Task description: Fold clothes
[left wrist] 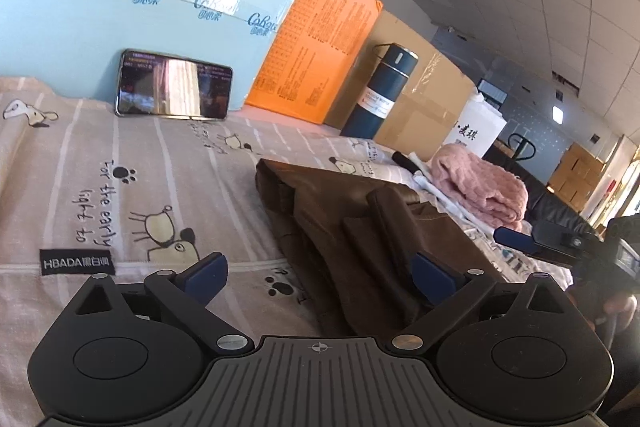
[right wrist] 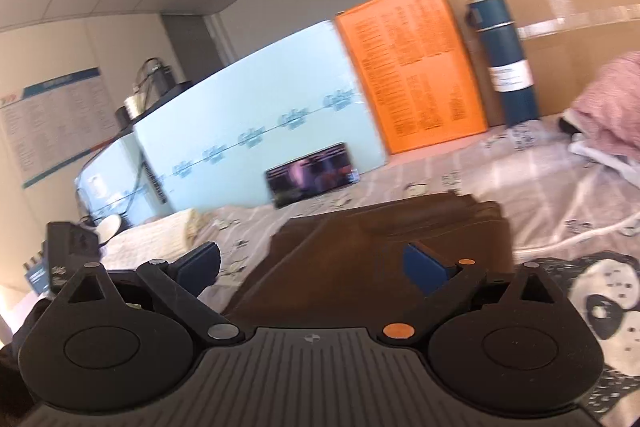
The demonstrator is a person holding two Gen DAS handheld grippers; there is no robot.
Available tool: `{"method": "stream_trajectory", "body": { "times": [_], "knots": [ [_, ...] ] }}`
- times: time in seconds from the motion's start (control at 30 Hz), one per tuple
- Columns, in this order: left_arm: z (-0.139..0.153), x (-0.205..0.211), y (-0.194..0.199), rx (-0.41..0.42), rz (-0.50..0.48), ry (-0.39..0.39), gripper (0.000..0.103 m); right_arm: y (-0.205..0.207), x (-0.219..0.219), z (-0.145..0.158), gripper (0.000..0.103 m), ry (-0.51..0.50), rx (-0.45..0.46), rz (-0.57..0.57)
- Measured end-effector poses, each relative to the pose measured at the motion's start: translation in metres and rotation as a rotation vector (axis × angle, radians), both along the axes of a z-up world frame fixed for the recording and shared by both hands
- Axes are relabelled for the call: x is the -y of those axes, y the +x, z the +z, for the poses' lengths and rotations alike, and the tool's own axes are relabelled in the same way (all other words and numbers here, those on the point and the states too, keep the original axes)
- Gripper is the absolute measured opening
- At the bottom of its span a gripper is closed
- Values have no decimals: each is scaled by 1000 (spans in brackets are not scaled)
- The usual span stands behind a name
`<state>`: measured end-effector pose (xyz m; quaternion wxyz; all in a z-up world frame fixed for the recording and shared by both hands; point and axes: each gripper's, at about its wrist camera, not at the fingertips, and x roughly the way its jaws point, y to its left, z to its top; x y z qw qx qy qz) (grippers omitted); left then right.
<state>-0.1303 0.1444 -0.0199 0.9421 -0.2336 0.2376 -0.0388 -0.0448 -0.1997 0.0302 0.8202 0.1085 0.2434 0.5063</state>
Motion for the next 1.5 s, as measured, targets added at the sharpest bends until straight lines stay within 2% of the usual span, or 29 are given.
{"method": "stream_trajectory", "body": {
  "times": [0.13, 0.27, 0.37, 0.5, 0.67, 0.9, 1.0, 1.03, 1.07, 1.1, 1.13, 1.17, 1.2, 1.27, 1.37, 1.5],
  "knots": [
    [-4, 10, 8, -86, -54, -7, 101, 34, 24, -11, 99, -26, -134, -156],
    [-6, 21, 12, -131, -86, -2, 101, 55, 33, -25, 99, -51, -242, -194],
    [-9, 23, 16, -152, -119, -93, 102, 64, 29, -34, 99, -75, -297, -171],
    [-14, 24, 25, -164, -160, -222, 103, 73, 15, -45, 99, -91, -380, -76],
    [-24, 14, 35, -152, -150, -423, 103, 82, -2, -50, 101, -53, -426, -3],
    [-32, 23, 43, -61, -191, -547, 103, 89, -2, -54, 98, 33, -493, 82],
    [-28, 37, 46, -46, -179, -465, 101, 86, -3, -54, 86, 34, -475, 62],
    [-26, 43, 46, -45, -171, -421, 99, 84, -3, -55, 74, 24, -464, 41],
    [-24, 49, 46, -47, -159, -359, 89, 83, -3, -56, 58, 6, -453, 11],
    [-21, 55, 47, -50, -152, -284, 70, 84, -2, -58, 50, -1, -451, -15],
    [-19, 61, 47, -54, -145, -208, 58, 85, 0, -60, 41, -6, -450, -40],
    [-16, 66, 47, -57, -137, -131, 42, 86, 2, -61, 36, 6, -459, -48],
    [-15, 69, 47, -56, -134, -93, 36, 88, 4, -63, 34, 19, -468, -55],
    [-10, 72, 47, -50, -124, -48, 31, 88, 7, -63, 26, 30, -459, -58],
    [0, 79, 44, -15, -125, 5, 24, 82, 11, -52, 17, 67, -392, -43],
    [15, 99, 41, 44, -146, 101, 22, 74, 23, -38, 15, 122, -320, -44]
  ]
}}
